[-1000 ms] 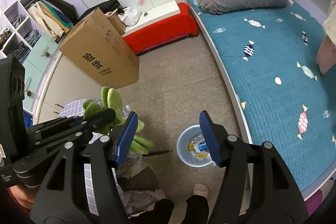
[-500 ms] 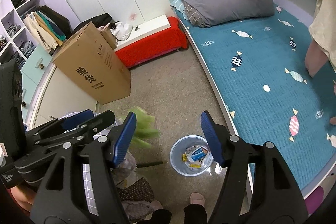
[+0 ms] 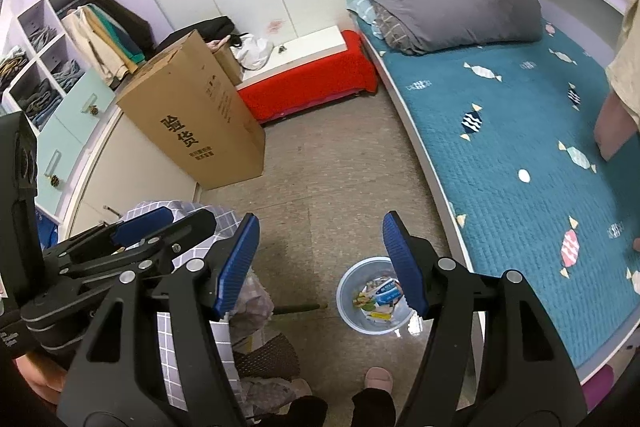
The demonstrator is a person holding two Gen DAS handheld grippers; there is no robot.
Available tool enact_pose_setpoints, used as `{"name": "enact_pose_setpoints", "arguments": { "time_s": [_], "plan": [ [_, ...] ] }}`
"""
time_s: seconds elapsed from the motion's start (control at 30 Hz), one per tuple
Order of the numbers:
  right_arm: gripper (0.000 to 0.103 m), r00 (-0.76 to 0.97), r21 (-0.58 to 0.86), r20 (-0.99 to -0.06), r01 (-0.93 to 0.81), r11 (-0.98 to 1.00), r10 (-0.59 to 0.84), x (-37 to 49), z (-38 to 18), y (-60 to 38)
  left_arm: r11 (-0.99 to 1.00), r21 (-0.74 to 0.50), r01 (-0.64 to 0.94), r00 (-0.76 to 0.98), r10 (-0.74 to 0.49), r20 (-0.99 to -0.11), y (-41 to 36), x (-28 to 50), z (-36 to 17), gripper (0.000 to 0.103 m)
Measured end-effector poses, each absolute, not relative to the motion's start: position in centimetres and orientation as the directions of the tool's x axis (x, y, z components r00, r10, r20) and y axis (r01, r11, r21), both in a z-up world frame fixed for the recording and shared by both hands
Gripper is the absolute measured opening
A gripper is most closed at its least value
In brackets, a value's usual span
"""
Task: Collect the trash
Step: 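Lower the green plush leaf into the bucket and open the left gripper, then move both grippers back toward the table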
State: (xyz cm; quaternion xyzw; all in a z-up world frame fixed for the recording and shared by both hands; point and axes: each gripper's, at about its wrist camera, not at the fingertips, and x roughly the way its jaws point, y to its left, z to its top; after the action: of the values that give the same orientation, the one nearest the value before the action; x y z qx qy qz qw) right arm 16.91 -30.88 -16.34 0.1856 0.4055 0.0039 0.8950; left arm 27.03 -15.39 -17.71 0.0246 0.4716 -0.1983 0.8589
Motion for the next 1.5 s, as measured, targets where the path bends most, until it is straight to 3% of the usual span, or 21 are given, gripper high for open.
{"name": "enact_pose_setpoints", "arguments": {
  "time_s": [0.3, 0.77, 1.2, 1.5],
  "plan": [
    [0.065, 0.666, 0.336, -0.713, 0.051, 0.941, 0.218, 17.5, -15.2, -25.7, 0.953, -0.151, 0.262, 0.52, -0.271, -0.81, -9.8, 25.9, -16.4, 0.061],
    [0.067, 0.566, 0.35, -0.735, -0.155, 0.924, 0.373, 19.6, -16.3, -11.2, 0.981, -0.196, -0.008, 0.515, -0.164, -0.841, 6.7, 23.5, -18.0, 0.061],
    [0.068, 0.462, 0.333, -0.792, -0.221, 0.917, 0.399, 22.4, -21.3, 1.2, 0.916, -0.306, -0.259, 0.417, -0.18, -0.891, 20.8, 24.4, -25.7, 0.065],
    [0.068, 0.398, 0.278, -0.848, -0.229, 0.933, 0.35, 25.8, -26.3, 6.0, 0.901, -0.277, -0.333, 0.335, -0.161, -0.928, 25.2, 27.4, -31.8, 0.065]
  ]
}}
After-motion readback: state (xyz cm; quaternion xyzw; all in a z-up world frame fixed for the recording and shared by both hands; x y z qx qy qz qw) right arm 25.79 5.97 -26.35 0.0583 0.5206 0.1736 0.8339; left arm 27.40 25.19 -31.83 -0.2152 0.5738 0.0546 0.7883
